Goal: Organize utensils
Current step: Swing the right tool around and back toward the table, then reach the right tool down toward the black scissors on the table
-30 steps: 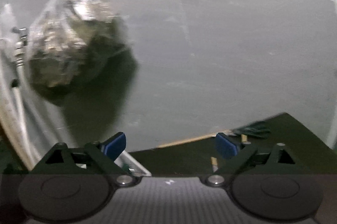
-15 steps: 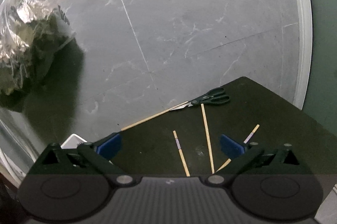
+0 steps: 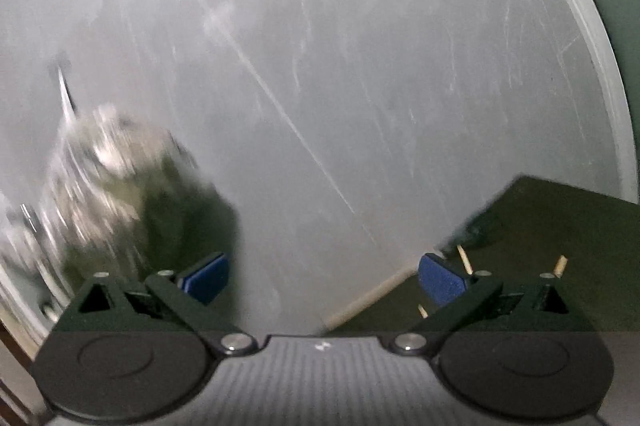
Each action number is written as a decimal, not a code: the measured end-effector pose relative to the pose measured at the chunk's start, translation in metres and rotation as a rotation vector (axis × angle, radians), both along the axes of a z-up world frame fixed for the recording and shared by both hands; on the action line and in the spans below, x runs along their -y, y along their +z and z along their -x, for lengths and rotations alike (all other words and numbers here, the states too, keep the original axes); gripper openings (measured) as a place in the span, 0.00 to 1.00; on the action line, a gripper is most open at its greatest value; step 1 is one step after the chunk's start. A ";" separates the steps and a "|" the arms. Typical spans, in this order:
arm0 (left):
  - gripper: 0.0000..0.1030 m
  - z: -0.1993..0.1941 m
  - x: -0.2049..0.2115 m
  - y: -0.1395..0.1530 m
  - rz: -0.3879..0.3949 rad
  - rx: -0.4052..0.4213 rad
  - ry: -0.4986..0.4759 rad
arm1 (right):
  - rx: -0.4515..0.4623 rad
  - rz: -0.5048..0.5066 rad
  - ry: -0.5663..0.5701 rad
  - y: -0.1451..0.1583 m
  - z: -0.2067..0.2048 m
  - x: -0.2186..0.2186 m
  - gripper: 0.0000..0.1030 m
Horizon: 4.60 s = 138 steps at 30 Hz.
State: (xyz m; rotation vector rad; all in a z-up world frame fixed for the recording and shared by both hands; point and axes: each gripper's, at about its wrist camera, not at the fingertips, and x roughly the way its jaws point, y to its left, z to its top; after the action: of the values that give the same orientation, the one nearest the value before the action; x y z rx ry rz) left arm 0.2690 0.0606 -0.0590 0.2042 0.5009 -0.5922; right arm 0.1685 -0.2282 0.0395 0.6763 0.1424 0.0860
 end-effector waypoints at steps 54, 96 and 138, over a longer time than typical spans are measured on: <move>0.75 -0.001 0.006 0.004 -0.009 -0.051 0.072 | -0.179 -0.215 -0.061 0.057 -0.092 0.061 1.00; 0.76 0.008 0.033 0.011 -0.050 -0.067 0.271 | -0.645 0.372 -0.119 -0.095 -0.126 0.079 1.00; 0.79 0.007 0.050 0.011 -0.063 -0.075 0.379 | -0.471 0.564 0.219 -0.126 -0.310 0.133 1.00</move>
State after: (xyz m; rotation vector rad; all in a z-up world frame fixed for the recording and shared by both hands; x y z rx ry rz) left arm 0.2624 0.0109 -0.0479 0.1423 0.6140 -0.2151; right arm 0.4781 -0.3610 -0.0869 0.1038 0.6687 0.0900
